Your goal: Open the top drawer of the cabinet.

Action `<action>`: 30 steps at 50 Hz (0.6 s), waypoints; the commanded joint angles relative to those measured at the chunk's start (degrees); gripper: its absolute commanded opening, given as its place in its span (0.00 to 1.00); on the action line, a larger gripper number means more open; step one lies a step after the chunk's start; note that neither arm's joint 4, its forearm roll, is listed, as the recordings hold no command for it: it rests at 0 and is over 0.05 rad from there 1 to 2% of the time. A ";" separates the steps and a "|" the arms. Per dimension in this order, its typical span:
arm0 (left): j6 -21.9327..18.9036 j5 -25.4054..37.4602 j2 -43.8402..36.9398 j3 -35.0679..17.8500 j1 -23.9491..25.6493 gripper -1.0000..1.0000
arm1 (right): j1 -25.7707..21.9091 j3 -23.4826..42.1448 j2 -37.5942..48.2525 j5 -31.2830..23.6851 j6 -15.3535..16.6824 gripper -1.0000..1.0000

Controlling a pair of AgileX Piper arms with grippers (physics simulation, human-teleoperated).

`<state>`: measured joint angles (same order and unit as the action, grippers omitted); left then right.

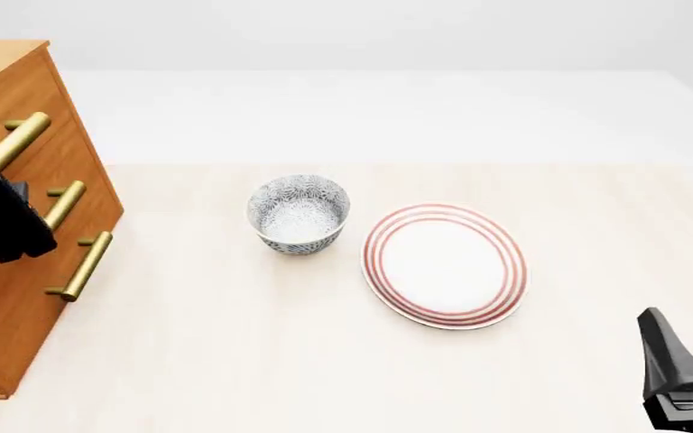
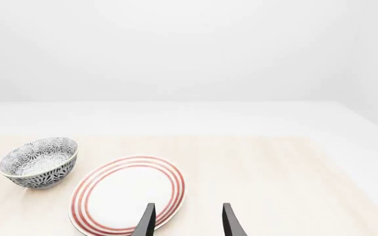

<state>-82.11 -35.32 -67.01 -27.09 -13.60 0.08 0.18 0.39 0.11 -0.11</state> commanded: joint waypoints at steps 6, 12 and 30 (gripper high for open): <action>-1.21 -4.79 -5.56 -0.36 -2.79 1.00 | 0.00 0.00 0.01 0.00 -0.01 1.00; -1.14 -6.00 -7.11 -0.38 -3.22 1.00 | 0.01 0.00 -0.01 0.00 0.00 1.00; -1.34 -7.02 -6.17 0.81 -2.02 0.00 | 0.01 0.00 -0.01 0.00 0.00 1.00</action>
<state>-82.98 -42.77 -73.29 -27.62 -16.27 0.08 0.18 0.38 0.11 -0.11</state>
